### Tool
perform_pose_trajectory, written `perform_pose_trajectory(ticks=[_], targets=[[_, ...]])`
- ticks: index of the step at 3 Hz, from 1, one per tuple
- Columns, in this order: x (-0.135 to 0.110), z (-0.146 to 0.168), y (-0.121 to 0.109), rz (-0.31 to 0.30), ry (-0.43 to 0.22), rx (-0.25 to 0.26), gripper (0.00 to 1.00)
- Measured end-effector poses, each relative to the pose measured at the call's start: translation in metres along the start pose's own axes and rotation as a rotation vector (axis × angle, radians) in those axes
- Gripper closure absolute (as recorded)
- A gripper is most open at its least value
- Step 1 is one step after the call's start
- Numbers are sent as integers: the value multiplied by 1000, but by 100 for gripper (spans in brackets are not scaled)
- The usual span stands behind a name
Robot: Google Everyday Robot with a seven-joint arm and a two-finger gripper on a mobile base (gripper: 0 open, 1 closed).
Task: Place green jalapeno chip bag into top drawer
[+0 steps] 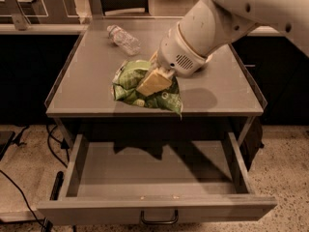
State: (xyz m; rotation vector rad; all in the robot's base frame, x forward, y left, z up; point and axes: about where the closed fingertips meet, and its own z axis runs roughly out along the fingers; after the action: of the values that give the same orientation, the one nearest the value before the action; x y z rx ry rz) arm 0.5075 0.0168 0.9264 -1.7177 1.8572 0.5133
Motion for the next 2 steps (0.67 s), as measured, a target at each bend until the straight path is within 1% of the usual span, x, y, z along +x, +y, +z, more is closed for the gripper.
perform_pose_trajectory(ticks=[1, 2], targets=[[16, 1, 25, 44, -5, -25, 100], [33, 15, 48, 77, -25, -56, 100]])
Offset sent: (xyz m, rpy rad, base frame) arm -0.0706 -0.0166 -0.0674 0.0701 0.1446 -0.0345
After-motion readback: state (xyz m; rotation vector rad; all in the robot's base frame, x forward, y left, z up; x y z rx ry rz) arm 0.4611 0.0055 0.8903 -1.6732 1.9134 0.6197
